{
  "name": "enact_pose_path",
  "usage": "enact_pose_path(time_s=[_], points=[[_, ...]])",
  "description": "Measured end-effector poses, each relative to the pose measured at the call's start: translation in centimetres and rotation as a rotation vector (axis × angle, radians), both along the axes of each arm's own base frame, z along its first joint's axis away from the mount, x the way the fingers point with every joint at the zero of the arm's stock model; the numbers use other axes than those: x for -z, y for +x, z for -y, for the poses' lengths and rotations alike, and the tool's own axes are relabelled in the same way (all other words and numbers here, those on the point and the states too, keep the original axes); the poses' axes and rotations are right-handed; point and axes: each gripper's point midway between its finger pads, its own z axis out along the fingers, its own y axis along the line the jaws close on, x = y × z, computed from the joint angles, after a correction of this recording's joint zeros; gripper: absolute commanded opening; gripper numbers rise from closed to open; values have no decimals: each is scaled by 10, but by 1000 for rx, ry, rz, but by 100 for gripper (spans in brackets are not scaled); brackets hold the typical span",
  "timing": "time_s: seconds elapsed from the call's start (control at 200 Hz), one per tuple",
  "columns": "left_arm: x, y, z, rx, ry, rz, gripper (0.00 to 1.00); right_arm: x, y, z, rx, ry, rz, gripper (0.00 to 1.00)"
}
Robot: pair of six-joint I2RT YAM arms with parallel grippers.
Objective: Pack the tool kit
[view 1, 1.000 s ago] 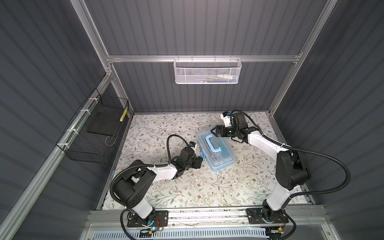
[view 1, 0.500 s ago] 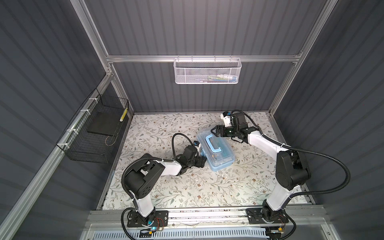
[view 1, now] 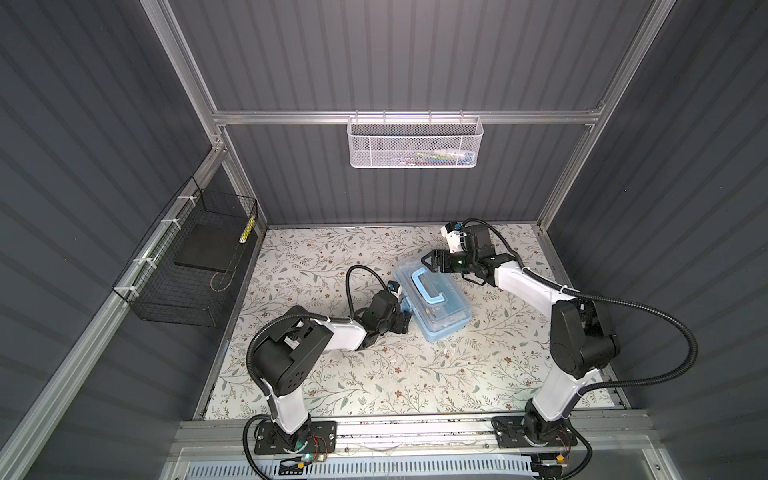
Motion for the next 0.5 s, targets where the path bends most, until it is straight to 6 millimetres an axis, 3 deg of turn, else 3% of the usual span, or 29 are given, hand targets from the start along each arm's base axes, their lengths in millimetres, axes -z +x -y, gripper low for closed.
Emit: enact_pose_path(time_s=[0.12,0.32,0.5], points=[[-15,-5,-8,-20,-13,18,76,0,0,0,0,1,1,83],[-59,-1,-10,-41,-85,103,77,0,0,0,0,1,1,83],[-65,1,-2,-27,-149,104,76,0,0,0,1,1,1,83]])
